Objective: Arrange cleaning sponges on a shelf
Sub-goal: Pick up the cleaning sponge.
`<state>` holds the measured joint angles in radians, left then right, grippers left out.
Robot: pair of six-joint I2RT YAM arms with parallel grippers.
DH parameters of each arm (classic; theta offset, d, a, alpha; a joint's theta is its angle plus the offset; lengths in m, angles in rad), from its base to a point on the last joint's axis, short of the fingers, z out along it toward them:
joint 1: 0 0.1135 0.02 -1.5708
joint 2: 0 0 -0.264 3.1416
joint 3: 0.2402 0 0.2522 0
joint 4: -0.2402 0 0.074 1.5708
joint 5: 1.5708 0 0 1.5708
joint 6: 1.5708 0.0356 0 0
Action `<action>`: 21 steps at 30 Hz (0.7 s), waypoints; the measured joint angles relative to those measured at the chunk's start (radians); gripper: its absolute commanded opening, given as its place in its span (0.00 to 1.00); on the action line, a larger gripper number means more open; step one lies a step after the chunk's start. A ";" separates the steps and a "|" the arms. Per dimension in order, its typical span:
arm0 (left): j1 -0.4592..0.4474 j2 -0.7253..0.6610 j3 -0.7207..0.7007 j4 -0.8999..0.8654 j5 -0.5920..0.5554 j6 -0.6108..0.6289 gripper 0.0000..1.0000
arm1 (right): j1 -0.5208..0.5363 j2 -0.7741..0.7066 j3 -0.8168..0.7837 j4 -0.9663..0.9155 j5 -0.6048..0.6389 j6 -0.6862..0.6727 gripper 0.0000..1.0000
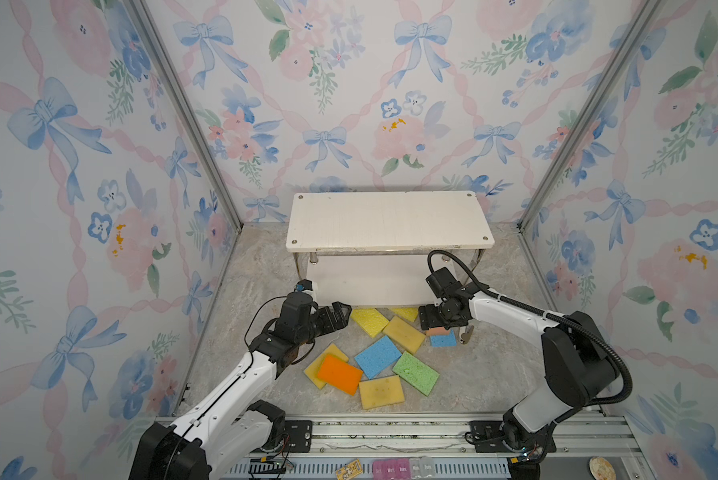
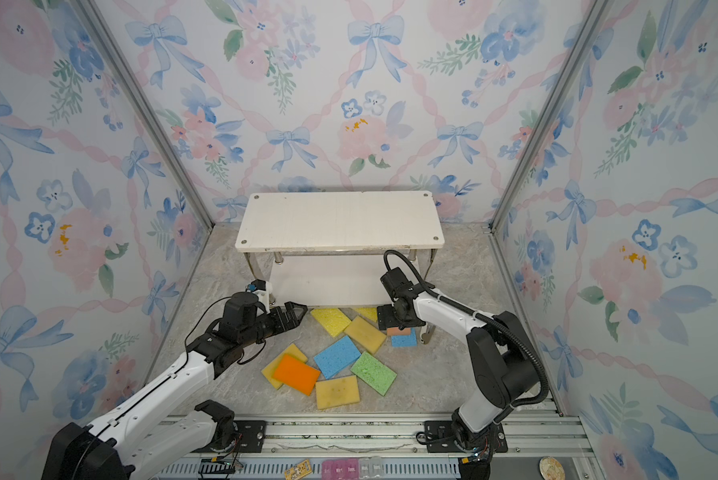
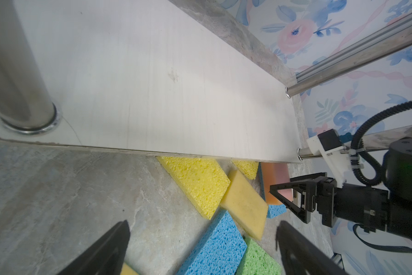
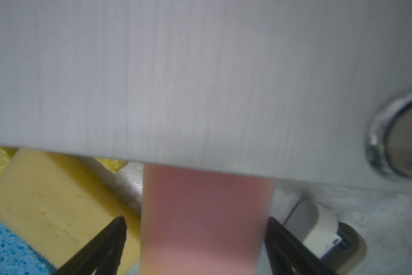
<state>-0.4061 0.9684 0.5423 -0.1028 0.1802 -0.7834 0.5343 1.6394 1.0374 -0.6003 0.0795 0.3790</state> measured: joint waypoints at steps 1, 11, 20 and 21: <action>0.000 -0.002 -0.001 0.000 0.000 -0.005 0.98 | 0.000 0.008 0.000 0.004 0.000 0.001 0.88; 0.000 -0.031 -0.019 0.000 0.000 -0.029 0.98 | 0.004 0.032 -0.008 0.013 0.006 0.007 0.64; 0.000 -0.040 -0.031 0.000 0.006 -0.035 0.98 | 0.066 -0.055 -0.013 -0.061 0.006 0.001 0.61; 0.000 -0.043 -0.033 0.000 0.009 -0.038 0.98 | 0.072 -0.069 -0.013 -0.074 0.004 -0.002 0.61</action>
<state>-0.4061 0.9249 0.5091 -0.1028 0.1894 -0.8215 0.6064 1.5707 1.0248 -0.6743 0.0834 0.3767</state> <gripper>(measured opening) 0.979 0.607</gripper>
